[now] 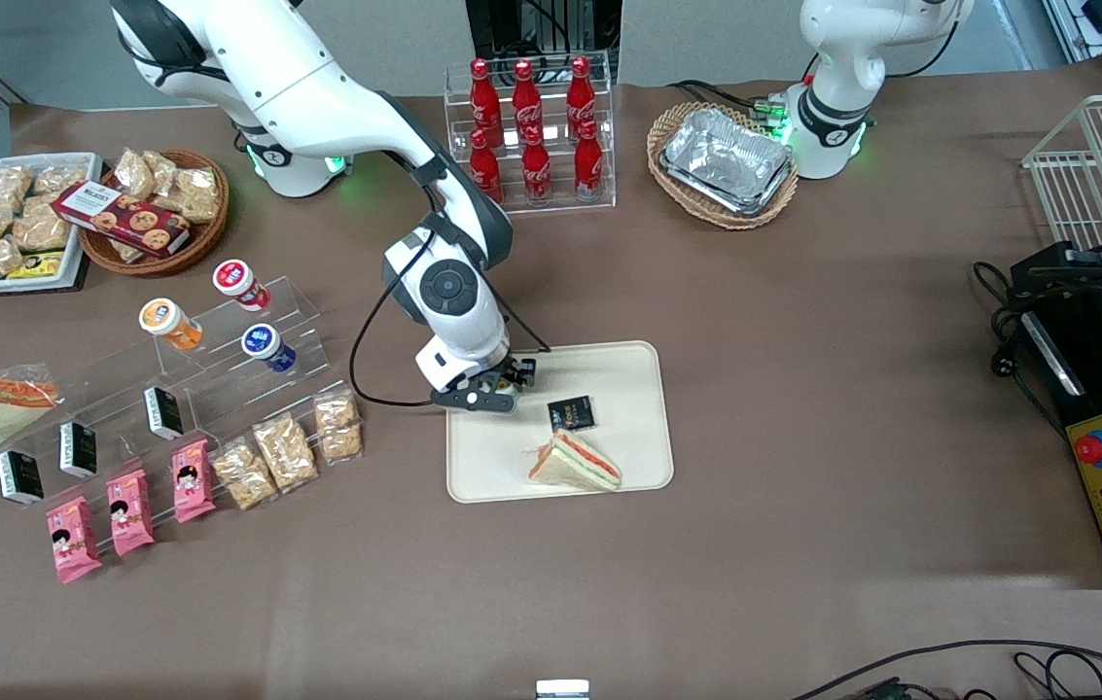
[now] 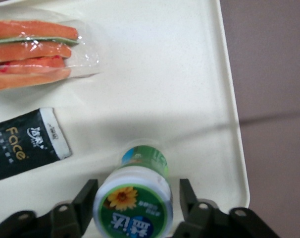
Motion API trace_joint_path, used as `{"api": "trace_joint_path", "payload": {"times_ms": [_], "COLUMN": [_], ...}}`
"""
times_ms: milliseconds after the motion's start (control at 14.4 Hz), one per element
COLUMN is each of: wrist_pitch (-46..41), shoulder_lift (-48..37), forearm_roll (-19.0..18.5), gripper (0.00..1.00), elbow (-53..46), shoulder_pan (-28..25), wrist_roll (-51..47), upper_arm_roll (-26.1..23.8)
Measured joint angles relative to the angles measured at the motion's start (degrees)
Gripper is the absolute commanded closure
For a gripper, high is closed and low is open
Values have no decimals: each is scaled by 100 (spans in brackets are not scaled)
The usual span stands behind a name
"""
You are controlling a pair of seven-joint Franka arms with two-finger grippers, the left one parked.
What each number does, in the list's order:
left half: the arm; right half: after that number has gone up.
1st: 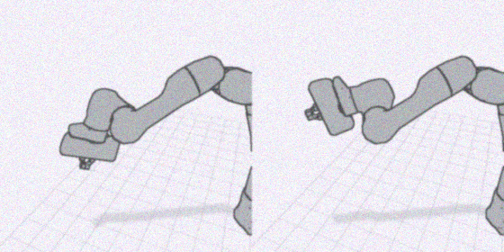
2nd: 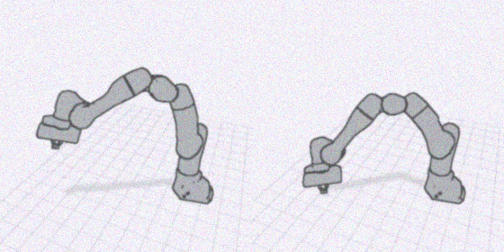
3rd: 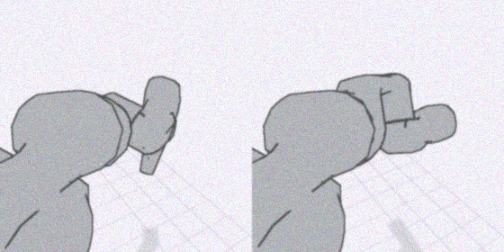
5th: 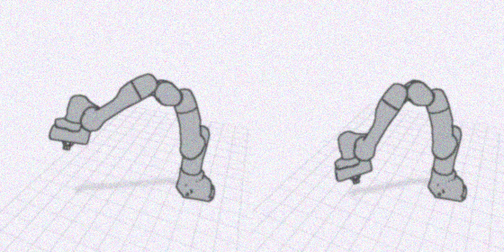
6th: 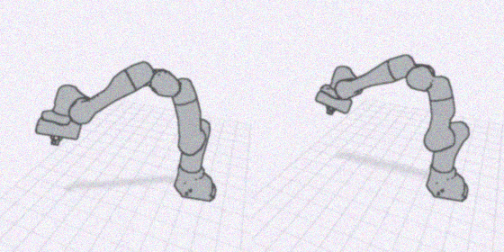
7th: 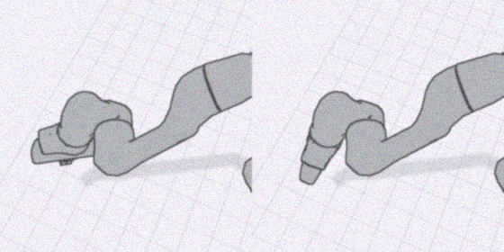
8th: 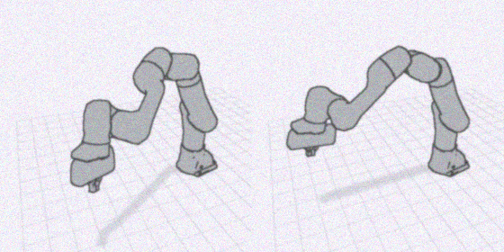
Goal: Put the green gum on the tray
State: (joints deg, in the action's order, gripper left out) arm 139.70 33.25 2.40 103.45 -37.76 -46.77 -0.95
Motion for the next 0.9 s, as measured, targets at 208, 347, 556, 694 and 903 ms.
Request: {"api": "trace_joint_path", "payload": {"times_ms": [208, 347, 556, 694, 903], "wrist_pitch": [-44, -844, -2568, -3398, -3791], "shoulder_lift": [-37, -404, -1804, -2729, -3210], "forearm_roll": [-6, -20, -21, -29, -72], "gripper": [0, 0, 0, 0, 0], "elbow": [-42, -225, -454, -419, -262], "shoulder_pan": [17, 65, 389, 845, 2087], "wrist_roll": [12, 138, 432, 1009, 2803], "upper_arm_roll": [50, 81, 111, 121, 200]}}
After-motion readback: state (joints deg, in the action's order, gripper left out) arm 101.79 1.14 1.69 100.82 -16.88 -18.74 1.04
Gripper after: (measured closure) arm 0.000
